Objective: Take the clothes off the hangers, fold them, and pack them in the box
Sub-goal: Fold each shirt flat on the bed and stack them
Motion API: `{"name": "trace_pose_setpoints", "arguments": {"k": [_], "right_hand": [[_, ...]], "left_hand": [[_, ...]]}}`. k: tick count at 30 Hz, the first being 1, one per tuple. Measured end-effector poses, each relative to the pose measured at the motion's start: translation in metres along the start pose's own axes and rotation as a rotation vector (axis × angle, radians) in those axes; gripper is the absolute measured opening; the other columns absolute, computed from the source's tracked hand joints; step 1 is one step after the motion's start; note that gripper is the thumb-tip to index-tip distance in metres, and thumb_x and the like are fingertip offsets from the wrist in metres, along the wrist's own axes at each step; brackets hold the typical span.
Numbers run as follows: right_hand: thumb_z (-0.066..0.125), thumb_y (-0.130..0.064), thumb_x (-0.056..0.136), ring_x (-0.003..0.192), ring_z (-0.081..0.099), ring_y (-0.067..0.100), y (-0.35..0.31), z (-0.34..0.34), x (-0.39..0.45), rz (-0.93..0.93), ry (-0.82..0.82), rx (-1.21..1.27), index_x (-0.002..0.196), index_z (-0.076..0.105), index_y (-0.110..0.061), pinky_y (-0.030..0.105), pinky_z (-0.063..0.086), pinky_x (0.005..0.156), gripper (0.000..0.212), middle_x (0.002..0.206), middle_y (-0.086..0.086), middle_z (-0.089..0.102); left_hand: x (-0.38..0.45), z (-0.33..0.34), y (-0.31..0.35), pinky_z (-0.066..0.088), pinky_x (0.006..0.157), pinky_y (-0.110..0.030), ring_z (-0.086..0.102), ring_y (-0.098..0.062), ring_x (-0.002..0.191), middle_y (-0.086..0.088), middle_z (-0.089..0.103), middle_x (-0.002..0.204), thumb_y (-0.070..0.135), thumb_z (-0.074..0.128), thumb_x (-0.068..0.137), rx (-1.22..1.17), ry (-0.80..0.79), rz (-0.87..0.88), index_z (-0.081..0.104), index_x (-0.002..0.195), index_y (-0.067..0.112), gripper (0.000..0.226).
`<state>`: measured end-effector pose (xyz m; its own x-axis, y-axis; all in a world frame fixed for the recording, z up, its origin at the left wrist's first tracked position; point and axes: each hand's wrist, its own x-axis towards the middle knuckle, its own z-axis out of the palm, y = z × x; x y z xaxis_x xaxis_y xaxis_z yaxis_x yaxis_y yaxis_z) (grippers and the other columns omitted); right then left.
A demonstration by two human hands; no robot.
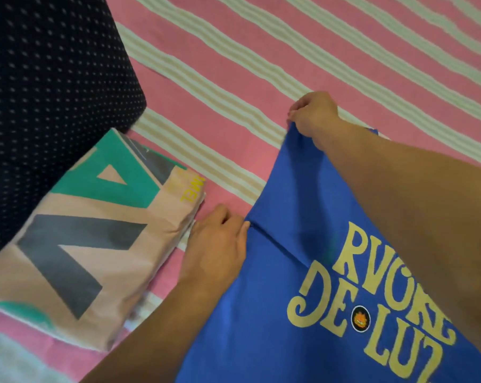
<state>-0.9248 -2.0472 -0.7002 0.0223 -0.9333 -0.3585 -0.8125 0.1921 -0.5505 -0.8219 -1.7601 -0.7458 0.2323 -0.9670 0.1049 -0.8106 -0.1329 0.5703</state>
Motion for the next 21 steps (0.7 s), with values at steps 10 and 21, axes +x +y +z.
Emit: {"name": "trace_pose_setpoints", "arguments": {"k": [10, 21], "right_hand": [[0.059, -0.017, 0.098, 0.087, 0.067, 0.010, 0.013, -0.003, -0.009, -0.109, -0.072, 0.106, 0.119, 0.062, -0.013, 0.017, 0.050, 0.064, 0.022, 0.112, 0.001, 0.064], [0.017, -0.057, 0.103, 0.155, -0.001, 0.032, 0.093, 0.034, -0.090, -0.579, -0.025, -0.595, 0.161, 0.014, -0.019, 0.052, 0.008, 0.124, 0.069, 0.169, 0.008, 0.004]], "left_hand": [[0.022, -0.006, 0.011, 0.052, 0.056, -0.040, 0.063, -0.028, 0.079, 0.000, 0.053, 0.107, 0.039, 0.058, 0.094, 0.189, -0.209, -0.088, 0.051, 0.120, 0.027, 0.029], [0.003, 0.008, 0.024, 0.021, 0.124, -0.047, 0.010, -0.026, 0.157, -0.008, 0.018, 0.169, 0.045, 0.038, 0.096, 0.389, -0.397, 0.364, 0.031, 0.159, 0.015, 0.070]]}}
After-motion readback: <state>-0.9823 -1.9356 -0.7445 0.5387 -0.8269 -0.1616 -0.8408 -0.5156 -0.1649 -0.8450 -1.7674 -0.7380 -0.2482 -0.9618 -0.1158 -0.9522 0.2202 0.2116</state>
